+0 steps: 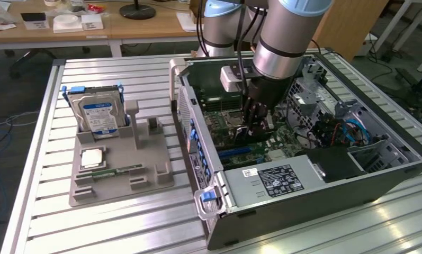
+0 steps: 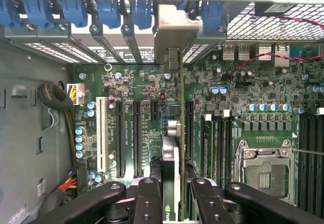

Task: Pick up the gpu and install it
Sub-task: 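Insert the gpu into the slot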

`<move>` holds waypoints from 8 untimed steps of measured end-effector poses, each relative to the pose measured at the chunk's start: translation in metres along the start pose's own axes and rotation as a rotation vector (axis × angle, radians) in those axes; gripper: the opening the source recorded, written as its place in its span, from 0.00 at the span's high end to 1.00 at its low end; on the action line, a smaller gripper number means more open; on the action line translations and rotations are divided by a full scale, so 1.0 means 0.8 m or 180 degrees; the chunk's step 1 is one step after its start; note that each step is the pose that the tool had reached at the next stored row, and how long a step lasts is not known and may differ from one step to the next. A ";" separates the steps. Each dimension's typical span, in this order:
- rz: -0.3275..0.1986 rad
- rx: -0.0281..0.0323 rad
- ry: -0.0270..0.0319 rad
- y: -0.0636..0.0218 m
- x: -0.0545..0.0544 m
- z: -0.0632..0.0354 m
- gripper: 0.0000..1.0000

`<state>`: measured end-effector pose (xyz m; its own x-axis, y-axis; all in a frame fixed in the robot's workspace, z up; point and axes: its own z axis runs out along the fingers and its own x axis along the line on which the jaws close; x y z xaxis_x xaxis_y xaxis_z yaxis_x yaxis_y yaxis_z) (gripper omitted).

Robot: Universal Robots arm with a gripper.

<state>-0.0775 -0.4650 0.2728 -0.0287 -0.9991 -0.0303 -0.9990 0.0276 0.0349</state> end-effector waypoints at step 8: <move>-0.0021 -0.0001 0.0001 -0.001 0.001 0.000 0.73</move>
<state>-0.0770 -0.4657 0.2728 -0.0219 -0.9993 -0.0303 -0.9992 0.0209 0.0349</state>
